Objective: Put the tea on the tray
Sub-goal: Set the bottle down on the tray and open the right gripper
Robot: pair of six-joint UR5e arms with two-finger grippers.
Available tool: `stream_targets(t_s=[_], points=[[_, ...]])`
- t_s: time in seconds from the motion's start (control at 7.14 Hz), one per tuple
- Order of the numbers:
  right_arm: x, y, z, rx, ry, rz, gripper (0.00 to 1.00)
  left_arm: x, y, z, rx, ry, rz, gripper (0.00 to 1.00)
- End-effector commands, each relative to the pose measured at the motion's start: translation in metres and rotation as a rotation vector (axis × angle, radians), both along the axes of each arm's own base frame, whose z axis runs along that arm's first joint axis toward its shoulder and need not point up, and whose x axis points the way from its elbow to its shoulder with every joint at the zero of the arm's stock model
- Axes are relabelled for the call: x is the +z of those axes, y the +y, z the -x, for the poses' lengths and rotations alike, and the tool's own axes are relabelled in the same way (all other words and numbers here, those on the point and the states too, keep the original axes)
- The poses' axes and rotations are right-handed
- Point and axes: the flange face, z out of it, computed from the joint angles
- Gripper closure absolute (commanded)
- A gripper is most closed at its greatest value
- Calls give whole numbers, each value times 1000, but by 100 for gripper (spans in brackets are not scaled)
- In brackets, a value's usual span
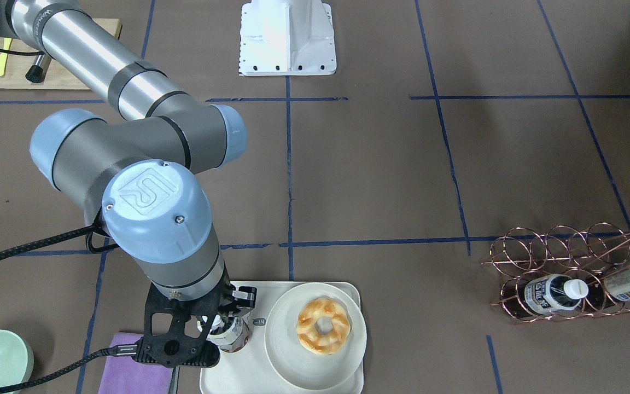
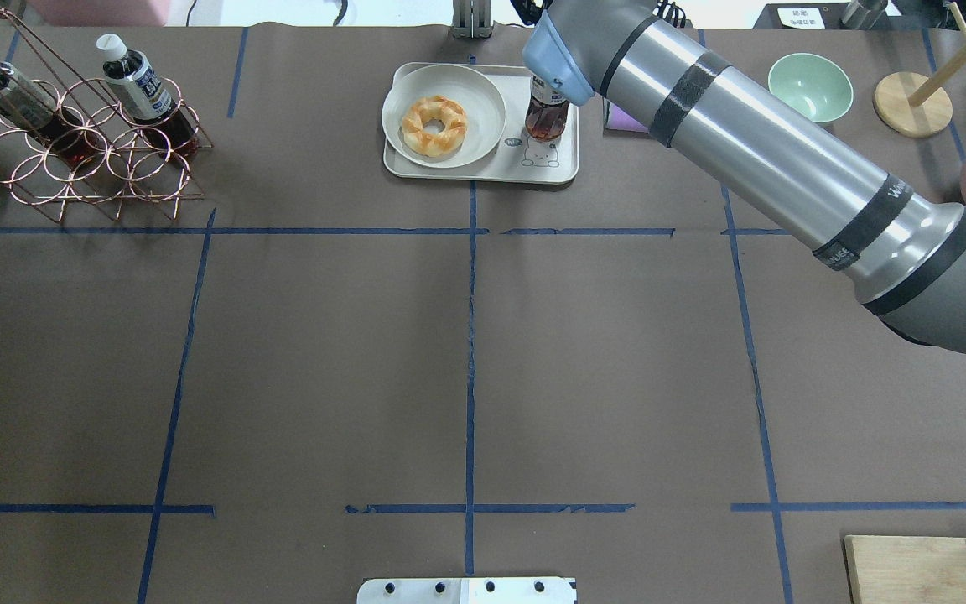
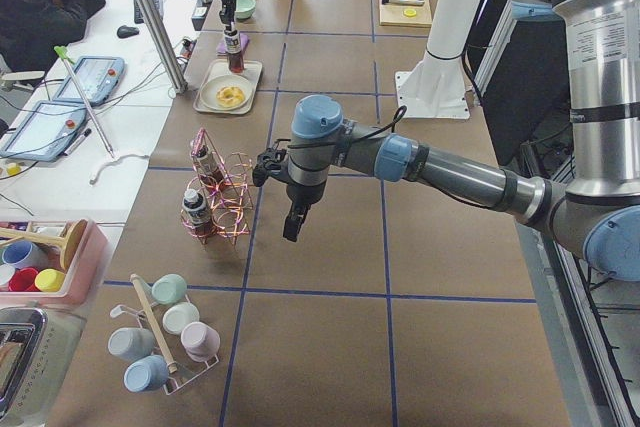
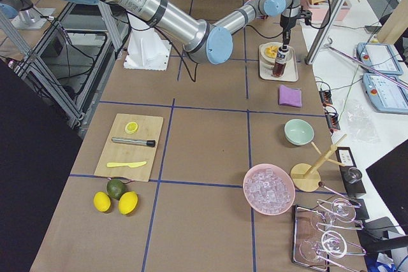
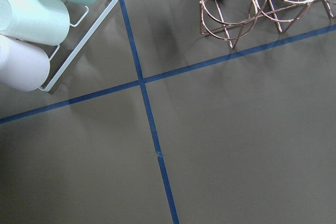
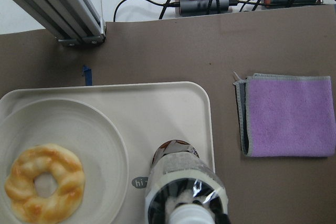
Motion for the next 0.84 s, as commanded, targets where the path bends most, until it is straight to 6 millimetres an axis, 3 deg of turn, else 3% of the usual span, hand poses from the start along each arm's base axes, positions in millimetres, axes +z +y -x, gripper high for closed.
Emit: stream_targets(t_s=[0.0, 0.14, 0.7], points=[[0, 0, 0, 0, 0, -1, 73, 0, 0, 0, 0, 0, -1, 0], [1, 0, 0, -38, 7, -35, 1, 0, -1, 0, 0, 0, -1, 0], [1, -1, -2, -52, 8, -54, 0, -1, -2, 0, 0, 0, -1, 0]])
